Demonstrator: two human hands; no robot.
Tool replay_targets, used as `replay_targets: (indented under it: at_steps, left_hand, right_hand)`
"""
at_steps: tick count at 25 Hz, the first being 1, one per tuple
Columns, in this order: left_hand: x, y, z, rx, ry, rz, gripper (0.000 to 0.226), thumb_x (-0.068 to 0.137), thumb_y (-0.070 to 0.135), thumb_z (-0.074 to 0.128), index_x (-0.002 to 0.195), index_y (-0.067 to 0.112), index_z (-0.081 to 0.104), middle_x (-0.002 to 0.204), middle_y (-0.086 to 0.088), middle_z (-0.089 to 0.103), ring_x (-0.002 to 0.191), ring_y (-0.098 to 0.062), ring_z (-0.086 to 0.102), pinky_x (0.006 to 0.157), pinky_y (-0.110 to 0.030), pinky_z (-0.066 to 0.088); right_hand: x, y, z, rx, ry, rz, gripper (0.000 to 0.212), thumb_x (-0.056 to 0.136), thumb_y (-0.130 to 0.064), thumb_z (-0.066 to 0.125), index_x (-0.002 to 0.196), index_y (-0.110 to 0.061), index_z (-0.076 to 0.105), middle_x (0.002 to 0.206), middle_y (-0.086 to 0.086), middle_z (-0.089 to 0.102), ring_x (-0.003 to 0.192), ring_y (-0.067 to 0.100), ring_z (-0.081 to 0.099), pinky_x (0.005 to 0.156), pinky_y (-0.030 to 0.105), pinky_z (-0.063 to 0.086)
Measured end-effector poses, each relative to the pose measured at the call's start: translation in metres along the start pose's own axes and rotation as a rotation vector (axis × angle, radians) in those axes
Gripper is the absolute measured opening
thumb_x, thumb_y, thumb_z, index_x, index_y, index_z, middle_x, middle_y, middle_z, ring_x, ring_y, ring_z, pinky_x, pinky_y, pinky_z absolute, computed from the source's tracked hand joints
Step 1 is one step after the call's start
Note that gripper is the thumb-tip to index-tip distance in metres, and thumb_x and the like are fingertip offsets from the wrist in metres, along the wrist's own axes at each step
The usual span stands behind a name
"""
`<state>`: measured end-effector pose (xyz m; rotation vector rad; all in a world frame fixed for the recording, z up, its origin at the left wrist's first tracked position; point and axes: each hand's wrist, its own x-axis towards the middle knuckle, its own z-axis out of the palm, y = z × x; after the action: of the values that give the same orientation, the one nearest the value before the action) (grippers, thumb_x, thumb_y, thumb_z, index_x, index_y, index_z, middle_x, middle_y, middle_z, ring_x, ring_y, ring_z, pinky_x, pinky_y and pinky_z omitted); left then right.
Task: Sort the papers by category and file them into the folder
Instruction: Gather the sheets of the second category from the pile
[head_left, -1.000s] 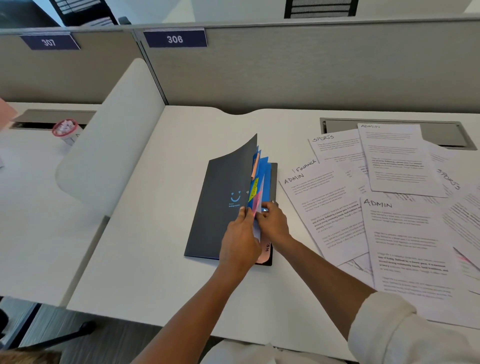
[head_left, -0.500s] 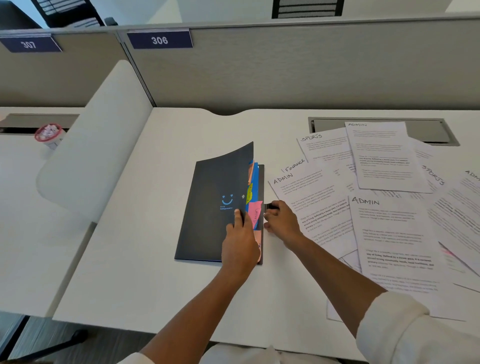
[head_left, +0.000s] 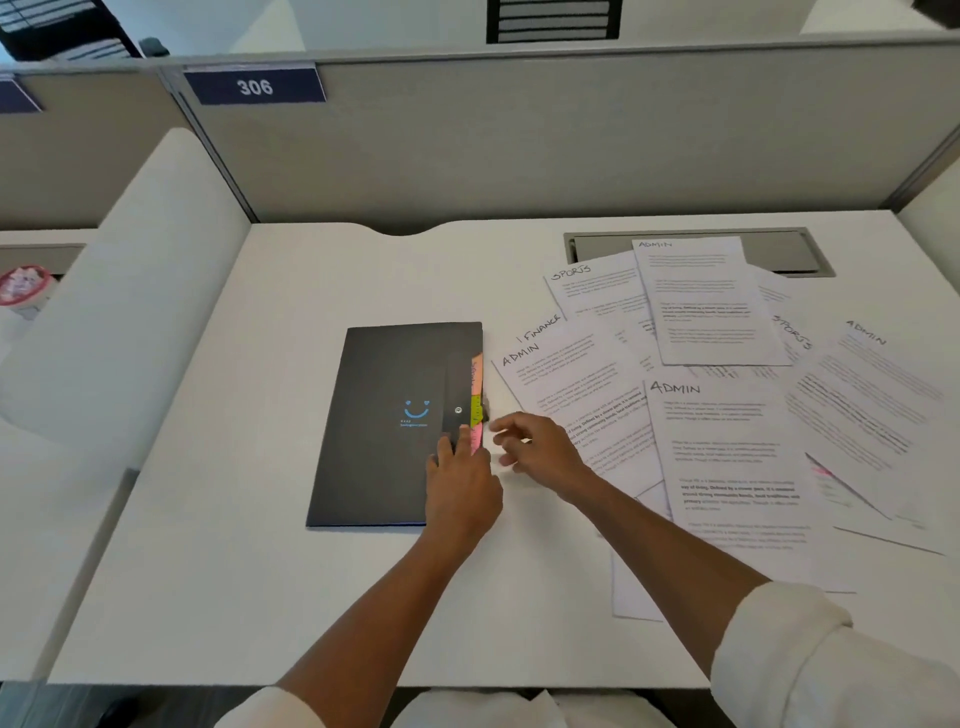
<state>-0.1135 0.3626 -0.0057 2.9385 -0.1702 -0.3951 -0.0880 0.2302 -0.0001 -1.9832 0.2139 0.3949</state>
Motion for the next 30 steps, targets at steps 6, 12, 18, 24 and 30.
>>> replay_targets:
  at_steps: [6, 12, 18, 24, 30]
  left_hand:
    - [-0.008, 0.029, 0.003, -0.122, 0.173, 0.085, 0.024, 0.096, 0.027, 0.048, 0.105, 0.022, 0.070, 0.101, 0.001, 0.062, 0.097, -0.016, 0.051, 0.082, -0.031, 0.046]
    - [-0.009, 0.080, 0.013, -0.393, -0.020, 0.139, 0.020, 0.094, 0.023, 0.050, 0.101, 0.020, 0.069, 0.102, 0.002, 0.069, 0.080, -0.012, 0.061, 0.071, -0.025, 0.052]
    - [-0.008, 0.148, 0.028, -0.560, -0.065, 0.083, 0.019, 0.093, 0.021, 0.054, 0.102, 0.019, 0.070, 0.103, 0.003, 0.073, 0.086, -0.014, 0.067, 0.079, -0.023, 0.051]
    - [-0.003, 0.203, 0.042, -0.653, -0.077, -0.032, 0.041, 0.091, 0.021, 0.063, 0.130, 0.015, 0.055, 0.133, -0.003, 0.059, 0.110, -0.018, 0.062, 0.094, -0.028, 0.044]
    - [-0.006, 0.230, 0.055, -0.792, -0.139, -0.190, 0.058, 0.088, 0.025, 0.067, 0.140, 0.014, 0.042, 0.139, -0.004, 0.052, 0.125, -0.023, 0.052, 0.102, -0.038, 0.043]
  right_hand:
    - [-0.034, 0.018, -0.022, -0.050, 0.043, -0.009, 0.017, 0.093, -0.011, 0.054, 0.093, -0.017, 0.070, 0.087, -0.008, 0.072, 0.069, 0.010, 0.071, 0.069, 0.029, 0.060]
    - [-0.074, 0.064, -0.088, 0.042, 0.164, 0.084, 0.020, 0.092, -0.008, 0.053, 0.091, -0.018, 0.070, 0.086, -0.005, 0.074, 0.070, 0.012, 0.072, 0.067, 0.029, 0.060]
    - [-0.108, 0.119, -0.170, 0.144, 0.394, 0.185, 0.013, 0.088, -0.013, 0.060, 0.083, -0.020, 0.068, 0.075, 0.000, 0.073, 0.066, 0.015, 0.070, 0.056, 0.025, 0.053]
    - [-0.121, 0.173, -0.233, -0.277, 0.651, 0.213, 0.038, 0.080, -0.031, 0.076, 0.112, -0.022, 0.058, 0.108, -0.002, 0.061, 0.097, 0.019, 0.060, 0.073, 0.029, 0.049]
    - [-0.116, 0.199, -0.242, -0.666, 0.406, 0.332, 0.073, 0.076, -0.047, 0.072, 0.135, -0.019, 0.038, 0.137, 0.007, 0.043, 0.120, 0.028, 0.046, 0.089, 0.041, 0.049]
